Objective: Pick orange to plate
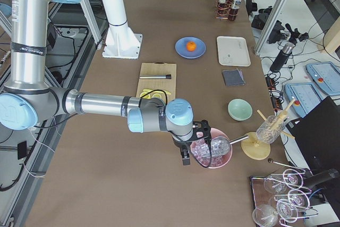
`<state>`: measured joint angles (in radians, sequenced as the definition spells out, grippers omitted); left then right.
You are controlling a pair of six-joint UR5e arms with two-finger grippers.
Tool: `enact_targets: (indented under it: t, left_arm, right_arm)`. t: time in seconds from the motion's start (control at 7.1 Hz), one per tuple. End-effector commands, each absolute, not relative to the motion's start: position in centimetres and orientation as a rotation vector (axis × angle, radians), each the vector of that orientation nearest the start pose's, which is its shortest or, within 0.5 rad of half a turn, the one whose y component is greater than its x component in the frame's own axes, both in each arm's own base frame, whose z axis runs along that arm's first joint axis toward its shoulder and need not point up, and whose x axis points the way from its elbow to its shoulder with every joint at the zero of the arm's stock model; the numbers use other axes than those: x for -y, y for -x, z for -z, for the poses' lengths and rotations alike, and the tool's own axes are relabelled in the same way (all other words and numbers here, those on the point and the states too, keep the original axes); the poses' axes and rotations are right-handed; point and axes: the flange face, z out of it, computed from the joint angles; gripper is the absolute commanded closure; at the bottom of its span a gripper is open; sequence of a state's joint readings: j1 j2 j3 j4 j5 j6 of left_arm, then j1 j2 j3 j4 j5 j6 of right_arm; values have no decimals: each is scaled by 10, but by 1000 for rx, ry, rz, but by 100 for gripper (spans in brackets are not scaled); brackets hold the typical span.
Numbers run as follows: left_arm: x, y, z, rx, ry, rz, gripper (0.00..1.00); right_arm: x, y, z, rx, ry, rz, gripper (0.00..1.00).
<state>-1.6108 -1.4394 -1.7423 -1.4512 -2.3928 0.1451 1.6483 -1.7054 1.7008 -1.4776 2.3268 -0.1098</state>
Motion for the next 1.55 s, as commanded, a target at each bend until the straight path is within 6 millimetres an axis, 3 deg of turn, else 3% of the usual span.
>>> enact_targets:
  t: [0.0,1.41]
  left_arm:
    - [426,80,-645,-825,-2,-59,2]
    - [425,84,-644,-830,-7,-51,2]
  right_arm:
    - [420,-99,-658,743,-111,45,0]
    - [415,-88,-679,859,-61,26,0]
